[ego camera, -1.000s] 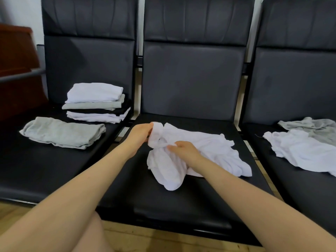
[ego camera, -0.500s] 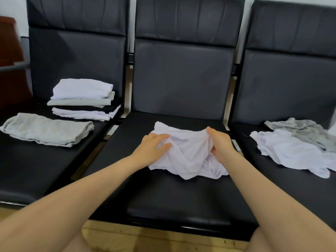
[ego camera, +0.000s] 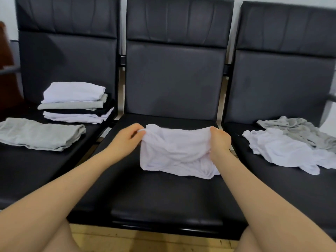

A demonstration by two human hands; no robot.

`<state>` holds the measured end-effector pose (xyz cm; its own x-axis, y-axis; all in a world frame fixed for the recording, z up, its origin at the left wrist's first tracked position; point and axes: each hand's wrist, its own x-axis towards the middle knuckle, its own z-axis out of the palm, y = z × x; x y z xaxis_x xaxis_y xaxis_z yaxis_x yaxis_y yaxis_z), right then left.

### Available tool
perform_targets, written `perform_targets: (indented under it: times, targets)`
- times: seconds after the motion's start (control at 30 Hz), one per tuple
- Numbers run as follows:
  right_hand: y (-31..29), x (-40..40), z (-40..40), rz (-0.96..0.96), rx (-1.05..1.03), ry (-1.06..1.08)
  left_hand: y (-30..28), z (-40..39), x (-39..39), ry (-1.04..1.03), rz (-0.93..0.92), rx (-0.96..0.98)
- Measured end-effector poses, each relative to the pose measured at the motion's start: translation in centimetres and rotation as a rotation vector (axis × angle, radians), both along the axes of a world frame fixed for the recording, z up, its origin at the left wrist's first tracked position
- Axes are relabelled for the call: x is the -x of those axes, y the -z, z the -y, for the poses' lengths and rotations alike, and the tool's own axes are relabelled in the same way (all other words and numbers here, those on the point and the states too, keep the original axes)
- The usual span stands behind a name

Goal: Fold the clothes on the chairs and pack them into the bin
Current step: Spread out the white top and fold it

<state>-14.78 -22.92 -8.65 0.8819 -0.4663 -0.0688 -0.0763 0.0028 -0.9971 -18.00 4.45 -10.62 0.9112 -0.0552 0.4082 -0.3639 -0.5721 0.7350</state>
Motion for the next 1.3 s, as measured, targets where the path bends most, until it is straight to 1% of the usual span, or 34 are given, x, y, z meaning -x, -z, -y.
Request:
perform_targets:
  times: [0.1, 0.17, 0.2, 0.23, 0.3, 0.33, 0.37, 0.4, 0.47, 0.53, 0.6, 0.67, 0.73, 0.77, 0.83, 0.87, 0.9, 0.97, 1.03, 1.07, 1.13, 1.2, 1.3]
  targets:
    - [0.1, 0.2, 0.2, 0.041, -0.029, 0.059, -0.8, -2.1, 0.3, -0.109, 0.05, 0.168]
    - [0.4, 0.0, 0.8, 0.009, -0.02, 0.033, -1.0, -3.6, 0.5, -0.151, 0.046, 0.285]
    - [0.7, 0.0, 1.0, -0.036, 0.066, -0.031, -1.0, -4.2, 0.6, -0.158, 0.006, 0.342]
    - [1.2, 0.0, 1.1, -0.116, 0.25, -0.134, -0.8, -4.7, 0.7, -0.153, -0.046, 0.362]
    - [2.2, 0.0, 1.0, -0.269, 0.696, -0.34, -0.3, -4.8, 1.2, -0.109, -0.176, 0.28]
    - [2.7, -0.1, 0.6, -0.295, 0.868, -0.403, 0.2, -4.6, 1.4, -0.096, -0.253, 0.222]
    - [3.0, -0.3, 0.2, -0.279, 0.987, -0.412, 0.6, -4.3, 1.4, -0.099, -0.321, 0.167]
    - [3.0, -0.4, -0.5, -0.232, 1.06, -0.367, 1.1, -4.1, 1.4, -0.118, -0.366, 0.12]
    - [2.6, -0.7, -1.2, -0.05, 1.142, -0.219, 1.8, -3.6, 1.1, -0.196, -0.415, 0.035]
    - [2.5, -1.3, -2.5, 0.112, 1.183, -0.181, 2.0, -3.5, 0.7, -0.256, -0.455, -0.043]
    - [2.6, -1.9, -3.9, 0.145, 1.109, -0.266, 1.8, -3.4, 0.3, -0.239, -0.497, -0.063]
    - [3.2, -2.5, -5.4, 0.033, 0.98, -0.4, 1.6, -3.1, -0.1, -0.221, -0.548, -0.078]
    - [3.7, -2.9, -6.2, -0.117, 0.841, -0.532, 1.6, -2.8, -0.6, -0.223, -0.601, -0.182]
    - [3.9, -2.9, -6.3, -0.161, 0.801, -0.583, 1.7, -2.4, -0.9, -0.231, -0.631, -0.241]
    - [4.0, -3.0, -6.2, -0.17, 0.758, -0.619, 1.5, -1.4, -1.4, -0.263, -0.65, -0.295]
    - [3.7, -3.0, -6.1, -0.172, 0.709, -0.612, 1.4, -1.0, -1.7, -0.277, -0.638, -0.275]
    - [3.2, -2.9, -5.9, -0.187, 0.631, -0.582, 1.3, -0.8, -2.1, -0.285, -0.617, -0.21]
    - [2.1, -2.8, -5.3, -0.234, 0.373, -0.451, 1.1, -0.8, -2.8, -0.312, -0.523, 0.021]
    - [1.2, -2.7, -4.0, -0.219, 0.101, -0.347, 0.9, -1.4, -2.9, -0.355, -0.367, 0.257]
    - [0.8, -2.6, -3.2, -0.2, 0.017, -0.304, 0.8, -1.6, -2.9, -0.382, -0.286, 0.337]
    - [0.3, -2.3, -1.5, -0.14, -0.126, -0.233, 0.5, -2.2, -2.9, -0.428, -0.156, 0.405]
    - [0.0, -2.0, 0.1, -0.062, -0.251, -0.189, 0.4, -2.5, -2.8, -0.464, -0.07, 0.403]
    - [-0.6, -1.3, 1.8, -0.005, -0.307, -0.131, 0.4, -2.9, -2.7, -0.506, -0.013, 0.403]
